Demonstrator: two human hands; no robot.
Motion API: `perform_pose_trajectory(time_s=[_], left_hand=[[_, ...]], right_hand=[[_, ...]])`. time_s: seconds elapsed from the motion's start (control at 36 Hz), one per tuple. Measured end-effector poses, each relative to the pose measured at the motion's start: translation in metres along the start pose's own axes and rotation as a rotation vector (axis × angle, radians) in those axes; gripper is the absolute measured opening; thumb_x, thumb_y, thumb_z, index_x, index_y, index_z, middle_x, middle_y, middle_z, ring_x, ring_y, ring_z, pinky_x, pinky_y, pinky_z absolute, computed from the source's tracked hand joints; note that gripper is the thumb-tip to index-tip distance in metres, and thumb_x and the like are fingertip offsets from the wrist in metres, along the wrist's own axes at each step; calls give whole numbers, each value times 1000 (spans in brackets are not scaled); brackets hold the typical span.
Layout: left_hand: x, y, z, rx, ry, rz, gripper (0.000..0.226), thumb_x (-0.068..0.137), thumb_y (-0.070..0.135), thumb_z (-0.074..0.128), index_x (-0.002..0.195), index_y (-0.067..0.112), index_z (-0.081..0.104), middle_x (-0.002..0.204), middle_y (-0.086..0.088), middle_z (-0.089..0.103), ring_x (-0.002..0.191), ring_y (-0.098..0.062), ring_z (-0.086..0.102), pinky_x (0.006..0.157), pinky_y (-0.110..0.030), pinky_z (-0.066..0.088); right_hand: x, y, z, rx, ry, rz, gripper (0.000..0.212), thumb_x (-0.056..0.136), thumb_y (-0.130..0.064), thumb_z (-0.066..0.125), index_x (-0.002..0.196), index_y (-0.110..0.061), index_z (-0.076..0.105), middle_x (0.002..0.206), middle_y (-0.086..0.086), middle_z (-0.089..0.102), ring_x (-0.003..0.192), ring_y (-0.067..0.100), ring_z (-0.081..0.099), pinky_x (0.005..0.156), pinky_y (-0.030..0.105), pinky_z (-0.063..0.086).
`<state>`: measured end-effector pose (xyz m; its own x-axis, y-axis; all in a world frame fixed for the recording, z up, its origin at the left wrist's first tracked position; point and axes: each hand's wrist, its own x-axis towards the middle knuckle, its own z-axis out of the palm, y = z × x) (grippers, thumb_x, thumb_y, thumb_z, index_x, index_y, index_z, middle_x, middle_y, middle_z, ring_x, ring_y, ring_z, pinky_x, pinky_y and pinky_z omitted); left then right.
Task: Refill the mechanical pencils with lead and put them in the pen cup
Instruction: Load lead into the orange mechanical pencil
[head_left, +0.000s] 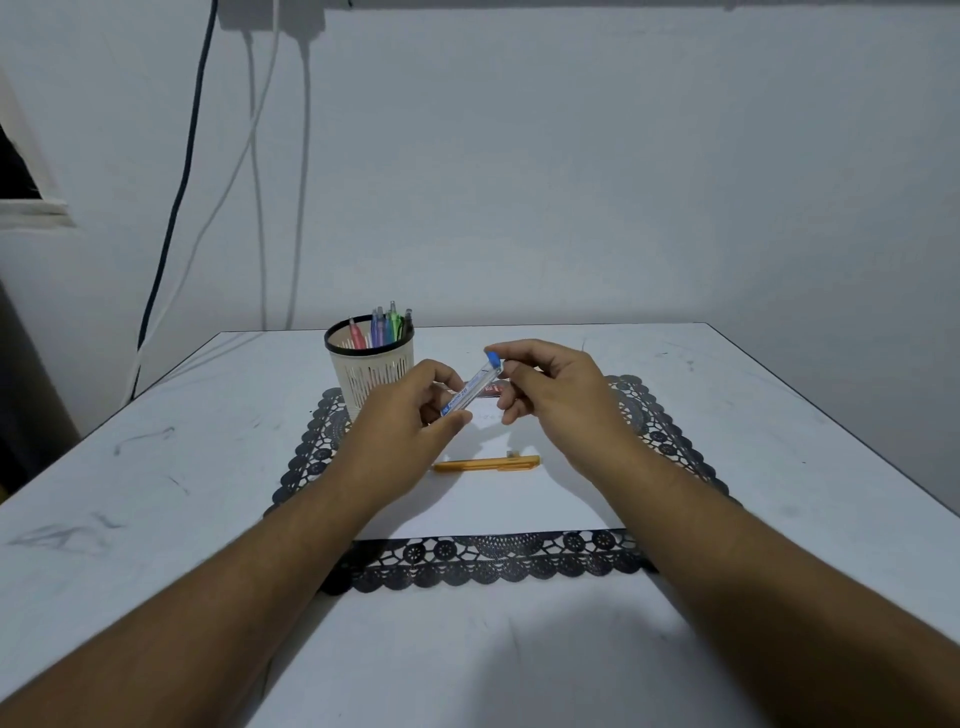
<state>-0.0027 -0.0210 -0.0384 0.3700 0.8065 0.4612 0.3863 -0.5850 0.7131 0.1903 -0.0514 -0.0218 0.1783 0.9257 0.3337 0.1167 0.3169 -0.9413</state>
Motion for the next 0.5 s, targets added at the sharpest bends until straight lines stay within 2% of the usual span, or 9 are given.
perform_pose_trajectory(time_s=[0.08, 0.25, 0.36, 0.5], left_hand=[[0, 0, 0, -69, -4, -29, 20, 92, 16, 76, 100, 29, 63, 78, 2, 71, 71, -25, 67, 67, -41, 53], [2, 0, -1, -129, 2, -62, 17, 92, 13, 75, 100, 25, 66, 80, -1, 74, 72, -22, 69, 67, -32, 53], [3, -1, -1, -123, 33, -81, 16, 92, 15, 76, 101, 24, 66, 80, -2, 74, 71, -17, 69, 60, -18, 48], [4, -9, -1, 196, 60, -63, 17, 92, 24, 76, 106, 29, 68, 87, 9, 69, 78, -9, 64, 72, -33, 55]], right_hand=[[-1, -1, 0, 15, -20, -5, 27, 102, -2, 56, 107, -16, 78, 70, 14, 67, 65, 23, 63, 68, 35, 59], [-1, -1, -1, 6, -33, -21, 26, 101, -2, 57, 104, -15, 78, 67, 10, 65, 65, 23, 62, 67, 35, 59], [0, 1, -3, -10, -38, -13, 26, 101, -2, 58, 110, -15, 78, 71, 9, 65, 66, 23, 62, 65, 34, 59], [4, 0, -10, 9, 27, 14, 31, 98, 4, 56, 121, -11, 71, 86, 10, 67, 68, 20, 65, 63, 34, 60]])
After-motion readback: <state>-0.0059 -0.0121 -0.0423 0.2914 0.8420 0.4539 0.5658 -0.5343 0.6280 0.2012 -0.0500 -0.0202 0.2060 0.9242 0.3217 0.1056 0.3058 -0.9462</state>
